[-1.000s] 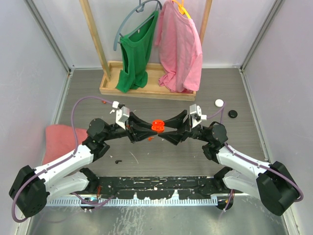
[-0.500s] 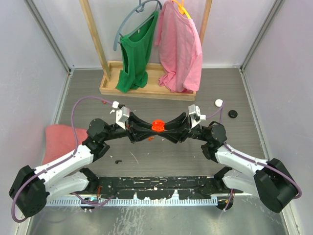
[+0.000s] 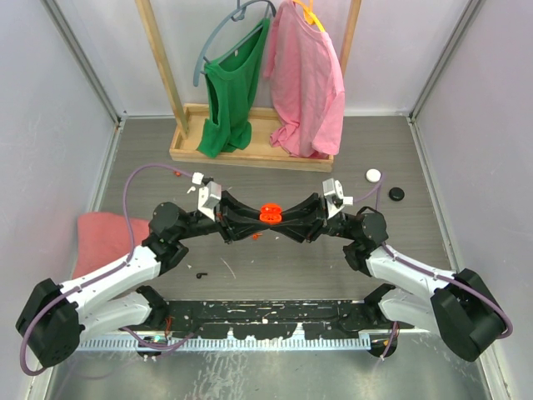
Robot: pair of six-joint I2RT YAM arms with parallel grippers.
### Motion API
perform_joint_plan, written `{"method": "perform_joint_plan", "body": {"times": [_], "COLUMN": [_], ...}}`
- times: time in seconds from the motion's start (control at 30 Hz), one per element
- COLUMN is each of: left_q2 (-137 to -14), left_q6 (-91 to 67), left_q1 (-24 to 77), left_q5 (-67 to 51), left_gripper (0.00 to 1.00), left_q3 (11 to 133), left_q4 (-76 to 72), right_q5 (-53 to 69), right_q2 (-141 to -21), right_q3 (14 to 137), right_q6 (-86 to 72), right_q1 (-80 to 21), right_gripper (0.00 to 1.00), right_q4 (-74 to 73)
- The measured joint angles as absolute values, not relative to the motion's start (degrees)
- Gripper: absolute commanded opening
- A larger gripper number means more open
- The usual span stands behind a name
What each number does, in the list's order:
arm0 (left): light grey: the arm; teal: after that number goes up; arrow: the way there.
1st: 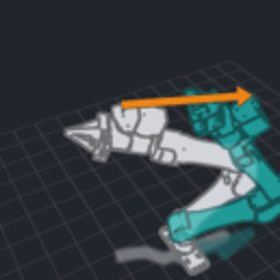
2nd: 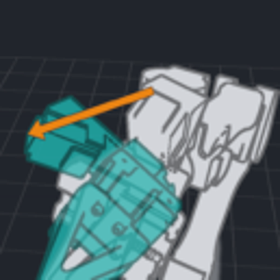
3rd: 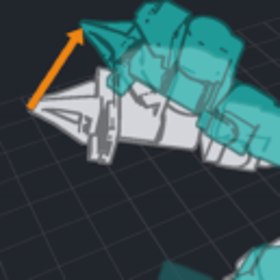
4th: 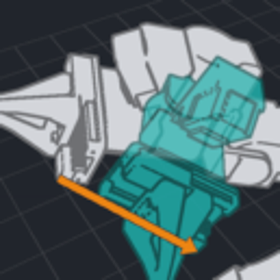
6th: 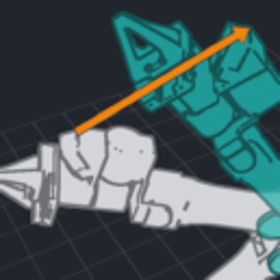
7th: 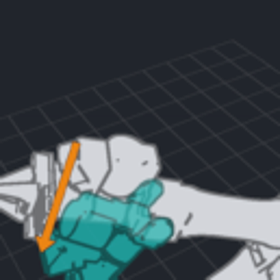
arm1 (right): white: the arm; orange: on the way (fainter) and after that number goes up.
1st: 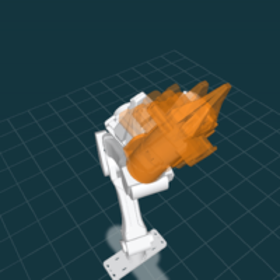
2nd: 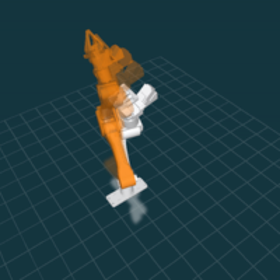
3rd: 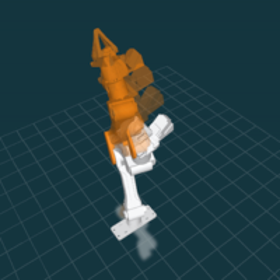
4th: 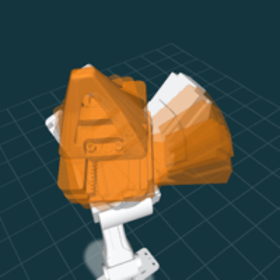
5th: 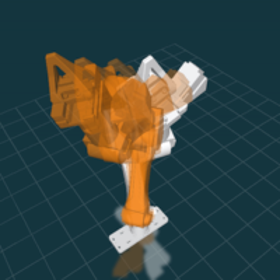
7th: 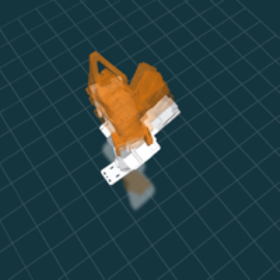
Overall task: Insert the wireless bluetooth earbuds into the charging case
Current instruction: Pick up the earbud from the center of the board.
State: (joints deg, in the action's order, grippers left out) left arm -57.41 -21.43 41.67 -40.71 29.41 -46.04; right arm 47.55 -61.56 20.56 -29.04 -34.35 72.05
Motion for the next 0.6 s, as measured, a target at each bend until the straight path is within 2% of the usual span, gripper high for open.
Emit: {"method": "perform_joint_plan", "body": {"times": [0.13,0.47,0.6], "left_q2": [-57.36,-52.47,-48.88], "left_q6": [-21.15,-16.88,-16.03], "left_q1": [41.76,42.61,42.63], "left_q5": [-40.62,-37.54,-34.30], "left_gripper": [0.18,0.50,0.56], "left_q3": [29.43,28.71,27.46], "left_q4": [-45.63,-36.47,-31.79], "right_q5": [47.72,45.95,43.64], "right_q2": [-61.56,-60.40,-58.72], "right_q3": [20.56,17.80,16.21], "right_q6": [-28.97,-28.18,-26.26], "right_q1": [-34.26,-33.65,-33.23], "right_gripper": [0.01,0.01,0.01], "right_q4": [72.14,72.16,71.46]}}
